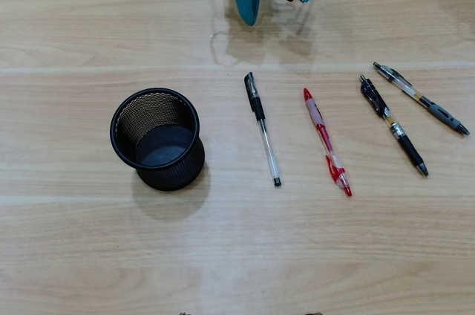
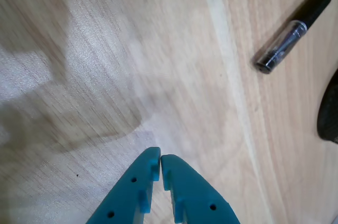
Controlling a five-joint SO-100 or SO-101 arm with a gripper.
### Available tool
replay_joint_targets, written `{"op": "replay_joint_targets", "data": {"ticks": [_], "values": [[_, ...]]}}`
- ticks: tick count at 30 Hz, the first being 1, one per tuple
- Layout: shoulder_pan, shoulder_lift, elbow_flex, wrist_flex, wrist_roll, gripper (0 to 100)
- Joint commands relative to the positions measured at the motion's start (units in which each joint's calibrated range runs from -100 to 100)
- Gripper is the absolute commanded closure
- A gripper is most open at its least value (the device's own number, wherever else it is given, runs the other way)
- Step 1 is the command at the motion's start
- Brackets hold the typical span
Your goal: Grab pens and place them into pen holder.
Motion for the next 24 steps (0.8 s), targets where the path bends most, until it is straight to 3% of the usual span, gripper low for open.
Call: {"op": "replay_joint_targets", "data": {"ticks": [1,9,14,24], "values": [[-0.48,-0.25,-1.37,3.33,-0.24,98],[-0.48,-0.25,-1.37,3.41,-0.35,98],[-0.56,-0.25,-0.65,4.02,-5.37,98],[-0.56,-0.25,-0.65,4.02,-5.26,98]]}}
